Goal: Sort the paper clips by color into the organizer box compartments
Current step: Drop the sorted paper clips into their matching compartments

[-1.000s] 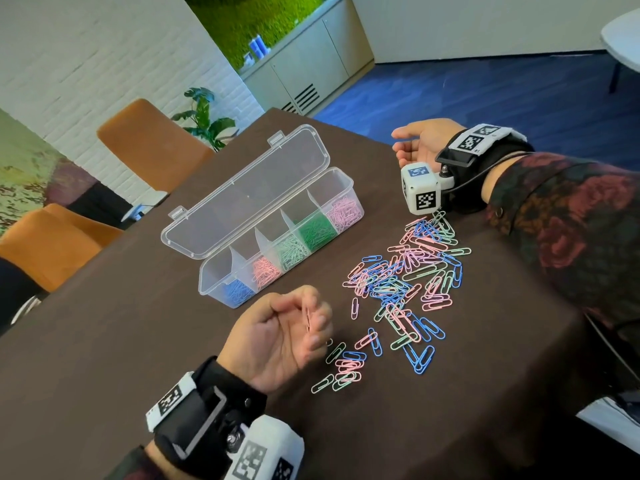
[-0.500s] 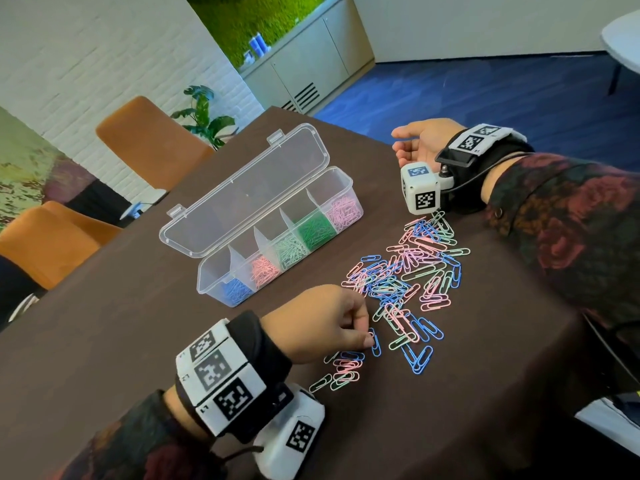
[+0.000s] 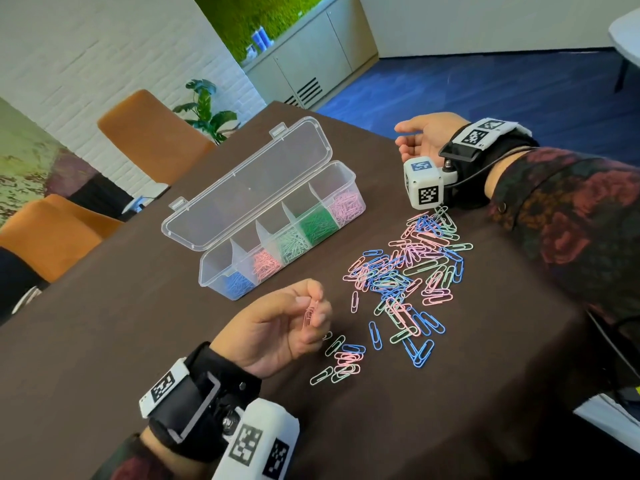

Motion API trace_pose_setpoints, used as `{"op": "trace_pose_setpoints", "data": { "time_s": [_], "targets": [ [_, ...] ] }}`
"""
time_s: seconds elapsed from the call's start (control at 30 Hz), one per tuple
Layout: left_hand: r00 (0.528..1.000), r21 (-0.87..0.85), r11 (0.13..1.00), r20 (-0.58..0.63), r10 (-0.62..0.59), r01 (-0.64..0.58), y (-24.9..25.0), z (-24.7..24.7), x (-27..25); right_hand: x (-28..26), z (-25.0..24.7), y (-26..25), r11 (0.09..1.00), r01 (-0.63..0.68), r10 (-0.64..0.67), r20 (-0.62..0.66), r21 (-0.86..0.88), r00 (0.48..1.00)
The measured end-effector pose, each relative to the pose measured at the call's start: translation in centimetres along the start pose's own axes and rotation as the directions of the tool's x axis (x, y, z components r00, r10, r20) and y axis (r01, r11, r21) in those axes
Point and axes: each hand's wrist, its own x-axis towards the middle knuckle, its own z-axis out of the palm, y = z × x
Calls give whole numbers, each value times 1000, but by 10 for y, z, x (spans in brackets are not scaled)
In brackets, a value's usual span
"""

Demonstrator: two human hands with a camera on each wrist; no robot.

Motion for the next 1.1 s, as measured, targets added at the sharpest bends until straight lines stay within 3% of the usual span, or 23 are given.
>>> {"op": "trace_pose_setpoints", "data": {
  "time_s": [0.1, 0.17, 0.2, 0.27, 0.3, 0.33, 0.37, 0.6, 0.83, 1.1],
  "targets": [
    [999, 195, 980, -28, -22, 27, 5, 6, -4, -1, 0, 0, 1000, 0, 0, -2, -2, 1000],
    [996, 460, 885, -80, -45, 77, 7, 13, -5, -1, 0, 0, 1000, 2, -2, -3, 1, 1000],
    [992, 636, 763, -108, -59, 114, 8, 17, -5, -1, 0, 0, 1000, 0, 0, -2, 2, 1000],
    [986, 926, 342, -140, -86, 161, 9, 25, -1, -1, 0, 0, 1000, -1, 1, -1, -6, 1000],
    [984, 981, 104, -156, -81, 164, 8, 28, 1, -1, 0, 0, 1000, -1, 1, 0, -10, 1000],
    [983, 984, -77, -169, -72, 163, 7, 32, 3, -1, 0, 0, 1000, 0, 0, 1, -14, 1000],
    [982, 972, -164, -179, -65, 167, 6, 35, 5, -1, 0, 0, 1000, -1, 1, 2, -14, 1000],
    [970, 947, -229, -240, -38, 226, 7, 40, 8, -1, 1, 0, 1000, 4, -4, 0, -7, 1000],
    [952, 891, -349, -304, 20, 292, 1, 44, 2, -1, 0, 1, 1000, 19, -19, -4, 13, 1000],
    [960, 951, -144, -280, -17, 275, -1, 44, 5, 0, 1, 1, 1000, 23, -23, -5, 10, 1000]
  ]
}}
